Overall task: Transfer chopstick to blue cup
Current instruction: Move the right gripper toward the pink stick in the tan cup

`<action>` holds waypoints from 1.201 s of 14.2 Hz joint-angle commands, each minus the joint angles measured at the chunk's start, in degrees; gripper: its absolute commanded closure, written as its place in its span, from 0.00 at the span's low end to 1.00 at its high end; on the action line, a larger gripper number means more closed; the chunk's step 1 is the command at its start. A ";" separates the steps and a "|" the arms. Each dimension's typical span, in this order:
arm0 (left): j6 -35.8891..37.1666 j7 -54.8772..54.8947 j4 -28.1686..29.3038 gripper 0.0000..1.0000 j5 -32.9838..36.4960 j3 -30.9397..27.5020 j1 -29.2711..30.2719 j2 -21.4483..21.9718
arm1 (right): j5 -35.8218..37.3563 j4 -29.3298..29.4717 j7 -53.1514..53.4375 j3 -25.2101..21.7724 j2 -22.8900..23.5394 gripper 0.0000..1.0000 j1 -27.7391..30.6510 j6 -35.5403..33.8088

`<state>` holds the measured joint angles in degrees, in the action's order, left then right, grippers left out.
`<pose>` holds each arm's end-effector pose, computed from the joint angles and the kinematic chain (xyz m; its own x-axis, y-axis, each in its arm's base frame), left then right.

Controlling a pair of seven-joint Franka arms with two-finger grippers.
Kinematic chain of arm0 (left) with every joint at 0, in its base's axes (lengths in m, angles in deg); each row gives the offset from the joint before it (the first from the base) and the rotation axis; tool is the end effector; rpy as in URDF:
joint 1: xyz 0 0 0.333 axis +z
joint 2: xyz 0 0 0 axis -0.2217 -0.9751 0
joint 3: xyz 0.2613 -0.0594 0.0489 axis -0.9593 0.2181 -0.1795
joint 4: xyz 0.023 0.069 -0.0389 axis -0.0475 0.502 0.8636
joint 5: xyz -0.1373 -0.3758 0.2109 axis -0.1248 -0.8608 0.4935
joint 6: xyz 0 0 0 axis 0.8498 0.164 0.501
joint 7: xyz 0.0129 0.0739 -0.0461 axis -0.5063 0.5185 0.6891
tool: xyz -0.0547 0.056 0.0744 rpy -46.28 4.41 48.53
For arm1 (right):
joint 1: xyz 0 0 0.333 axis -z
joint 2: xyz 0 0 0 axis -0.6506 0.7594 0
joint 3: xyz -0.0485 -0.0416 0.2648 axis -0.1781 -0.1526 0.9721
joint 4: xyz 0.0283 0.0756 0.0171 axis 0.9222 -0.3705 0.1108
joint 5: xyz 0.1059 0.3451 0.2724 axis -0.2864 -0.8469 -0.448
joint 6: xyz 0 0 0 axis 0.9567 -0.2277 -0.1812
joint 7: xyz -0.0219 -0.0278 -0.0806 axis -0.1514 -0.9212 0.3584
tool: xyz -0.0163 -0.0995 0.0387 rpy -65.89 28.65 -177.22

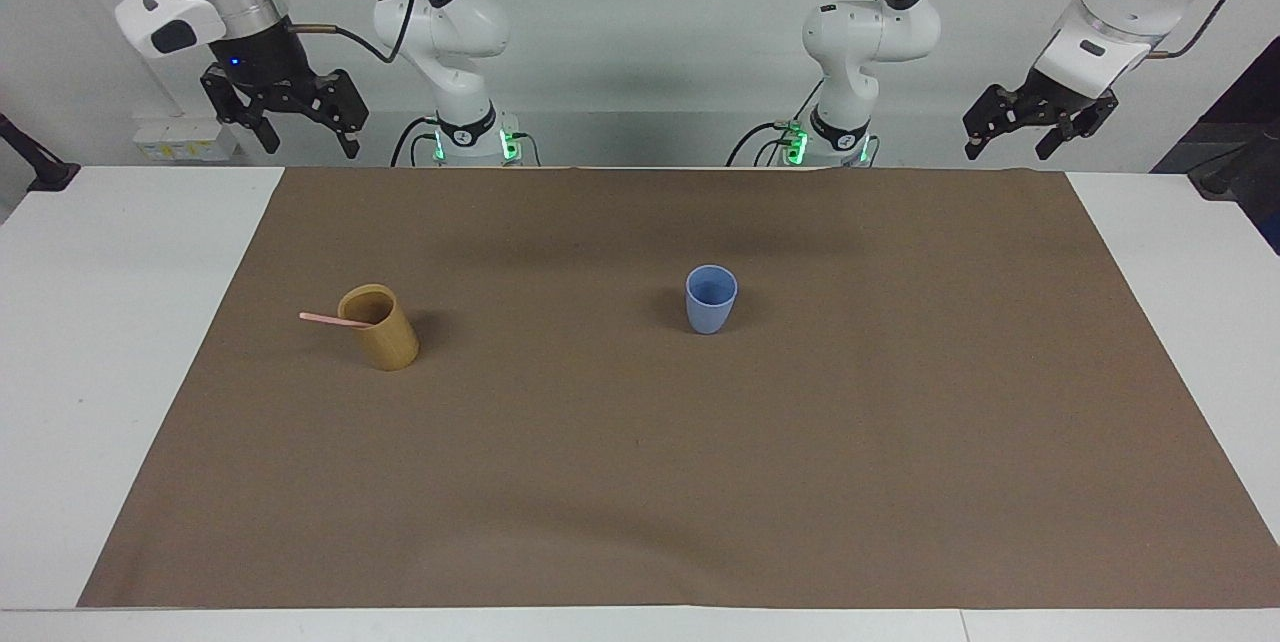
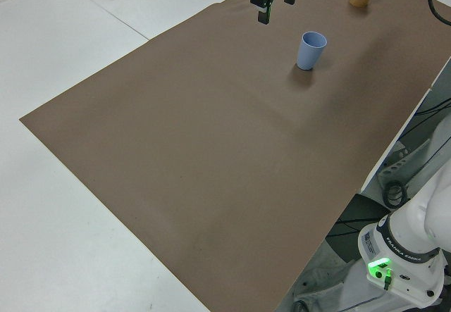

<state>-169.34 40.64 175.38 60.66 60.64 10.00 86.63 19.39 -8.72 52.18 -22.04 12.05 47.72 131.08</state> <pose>0.5659 -0.0222 0.5998 0.9941 -0.0468 -0.0977 -0.0451 -0.9988 0.0200 0.5934 -0.0105 0.6402 0.9957 -0.0929 0.0041 -0.0929 -0.9956 0.0125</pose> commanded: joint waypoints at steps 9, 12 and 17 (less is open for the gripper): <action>0.59 0.41 -0.61 0.00 0.30 0.13 0.61 0.41 | -1.19 -0.88 -1.81 0.35 -0.77 0.00 0.86 0.19; 0.59 0.50 -0.61 0.00 0.30 -0.14 0.79 0.41 | -1.19 -2.37 -3.75 0.17 -0.42 0.00 1.83 5.79; 0.59 0.50 -0.61 0.00 0.30 -0.05 0.70 0.41 | -1.11 -6.60 -3.31 0.08 4.67 0.00 2.97 16.96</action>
<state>-169.34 40.64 175.29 60.66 60.26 10.12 86.64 19.39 -14.30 50.08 -22.24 14.70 49.12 145.05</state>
